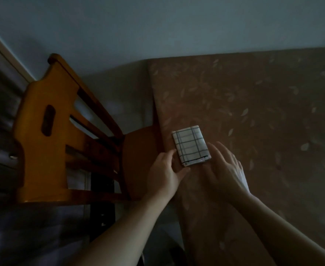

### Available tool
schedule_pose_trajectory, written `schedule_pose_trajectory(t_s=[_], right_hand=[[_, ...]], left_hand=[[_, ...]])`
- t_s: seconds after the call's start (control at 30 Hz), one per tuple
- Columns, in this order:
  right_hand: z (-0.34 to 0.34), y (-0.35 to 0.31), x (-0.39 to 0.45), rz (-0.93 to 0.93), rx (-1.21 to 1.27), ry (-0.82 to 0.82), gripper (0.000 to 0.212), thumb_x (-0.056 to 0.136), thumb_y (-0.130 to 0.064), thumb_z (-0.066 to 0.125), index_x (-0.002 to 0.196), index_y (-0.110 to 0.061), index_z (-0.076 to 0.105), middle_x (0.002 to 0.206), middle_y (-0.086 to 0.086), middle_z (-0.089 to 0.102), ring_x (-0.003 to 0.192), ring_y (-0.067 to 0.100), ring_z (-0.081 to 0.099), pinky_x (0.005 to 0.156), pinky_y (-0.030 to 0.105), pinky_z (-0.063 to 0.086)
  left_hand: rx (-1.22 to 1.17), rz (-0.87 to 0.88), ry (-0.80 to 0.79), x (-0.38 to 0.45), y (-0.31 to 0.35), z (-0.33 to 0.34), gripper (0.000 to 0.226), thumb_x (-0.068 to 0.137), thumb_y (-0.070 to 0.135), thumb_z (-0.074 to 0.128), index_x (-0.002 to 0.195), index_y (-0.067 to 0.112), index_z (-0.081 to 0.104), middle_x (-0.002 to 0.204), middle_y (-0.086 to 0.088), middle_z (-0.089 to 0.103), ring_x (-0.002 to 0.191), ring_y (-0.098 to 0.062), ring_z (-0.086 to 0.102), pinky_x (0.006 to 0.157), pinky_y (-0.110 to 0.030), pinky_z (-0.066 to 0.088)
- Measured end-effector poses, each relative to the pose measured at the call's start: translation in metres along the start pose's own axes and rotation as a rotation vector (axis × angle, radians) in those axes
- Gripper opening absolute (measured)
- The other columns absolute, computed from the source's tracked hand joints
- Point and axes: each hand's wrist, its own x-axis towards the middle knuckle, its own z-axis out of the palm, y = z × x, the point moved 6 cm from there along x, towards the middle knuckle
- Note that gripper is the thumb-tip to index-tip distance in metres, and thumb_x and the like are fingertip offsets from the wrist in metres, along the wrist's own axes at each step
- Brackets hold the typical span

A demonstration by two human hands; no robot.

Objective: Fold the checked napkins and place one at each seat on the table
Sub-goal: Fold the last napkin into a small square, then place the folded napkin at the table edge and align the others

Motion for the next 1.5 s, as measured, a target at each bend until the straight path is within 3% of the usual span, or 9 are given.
schedule_pose_trajectory(t_s=[0.1, 0.3, 0.73, 0.87, 1.0, 1.13, 1.3, 1.5], right_hand=[[0.016, 0.001, 0.009, -0.069, -0.039, -0.069, 0.061, 0.095, -0.046, 0.046, 0.150, -0.039, 0.019, 0.158, -0.002, 0.026, 0.146, 0.016, 0.022, 0.115, 0.041, 0.023], [0.026, -0.007, 0.019, -0.121, -0.066, 0.033, 0.045, 0.098, -0.037, 0.046, 0.143, -0.030, 0.041, 0.148, -0.005, 0.046, 0.140, 0.015, 0.036, 0.114, 0.042, 0.026], [0.030, -0.034, 0.032, -0.129, 0.012, 0.015, 0.047, 0.097, -0.034, 0.051, 0.142, -0.027, 0.044, 0.147, -0.003, 0.047, 0.140, 0.015, 0.036, 0.114, 0.041, 0.024], [0.023, -0.034, 0.027, -0.105, 0.027, 0.000, 0.055, 0.094, -0.044, 0.052, 0.145, -0.031, 0.037, 0.151, -0.005, 0.040, 0.141, 0.015, 0.032, 0.114, 0.040, 0.023], [-0.007, -0.013, 0.007, -0.073, -0.055, -0.016, 0.067, 0.089, -0.056, 0.049, 0.147, -0.036, 0.026, 0.155, -0.007, 0.030, 0.146, 0.013, 0.022, 0.116, 0.042, 0.023], [-0.064, 0.023, -0.028, -0.031, -0.157, 0.004, 0.074, 0.085, -0.056, 0.058, 0.148, -0.032, 0.027, 0.155, -0.006, 0.031, 0.145, 0.016, 0.025, 0.114, 0.041, 0.026], [-0.123, 0.053, -0.105, -0.001, -0.275, 0.029, 0.076, 0.083, -0.060, 0.057, 0.147, -0.029, 0.030, 0.153, -0.005, 0.034, 0.144, 0.016, 0.027, 0.114, 0.041, 0.026], [-0.183, 0.089, -0.225, 0.112, -0.342, 0.051, 0.073, 0.083, -0.060, 0.057, 0.145, -0.029, 0.032, 0.149, -0.006, 0.038, 0.140, 0.017, 0.032, 0.110, 0.040, 0.031]], left_hand=[[0.009, 0.007, 0.043, 0.000, 0.000, 0.009, 0.060, 0.081, 0.041, 0.073, 0.134, 0.021, 0.053, 0.121, 0.003, 0.057, 0.112, -0.014, 0.055, 0.090, -0.023, 0.044], [-0.029, -0.005, 0.114, 0.004, -0.003, 0.008, 0.046, 0.087, 0.034, 0.068, 0.129, 0.017, 0.060, 0.115, -0.001, 0.061, 0.107, -0.016, 0.057, 0.084, -0.015, 0.035], [-0.073, -0.066, 0.169, 0.015, -0.017, -0.002, 0.030, 0.087, 0.027, 0.070, 0.115, 0.015, 0.070, 0.104, -0.004, 0.067, 0.096, -0.016, 0.063, 0.078, -0.014, 0.040], [-0.084, -0.042, 0.176, 0.015, -0.014, -0.002, 0.038, 0.081, 0.034, 0.075, 0.115, 0.018, 0.068, 0.106, -0.001, 0.065, 0.098, -0.016, 0.062, 0.082, -0.026, 0.051], [0.008, 0.136, 0.222, 0.000, 0.011, -0.007, 0.057, 0.074, 0.046, 0.075, 0.122, 0.021, 0.059, 0.116, 0.001, 0.060, 0.107, -0.018, 0.056, 0.090, -0.033, 0.049], [0.136, 0.260, 0.100, -0.036, 0.066, -0.008, 0.066, 0.079, 0.062, 0.054, 0.133, 0.025, 0.050, 0.135, 0.002, 0.054, 0.126, -0.020, 0.047, 0.098, -0.040, 0.046], [0.374, 0.268, -0.130, -0.099, 0.110, 0.008, 0.071, 0.084, 0.061, 0.055, 0.145, 0.030, 0.035, 0.149, 0.005, 0.040, 0.139, -0.017, 0.033, 0.109, -0.041, 0.035], [0.421, 0.295, -0.235, -0.187, 0.146, 0.015, 0.073, 0.085, 0.059, 0.056, 0.147, 0.028, 0.033, 0.153, 0.001, 0.034, 0.140, -0.022, 0.032, 0.111, -0.042, 0.034]])
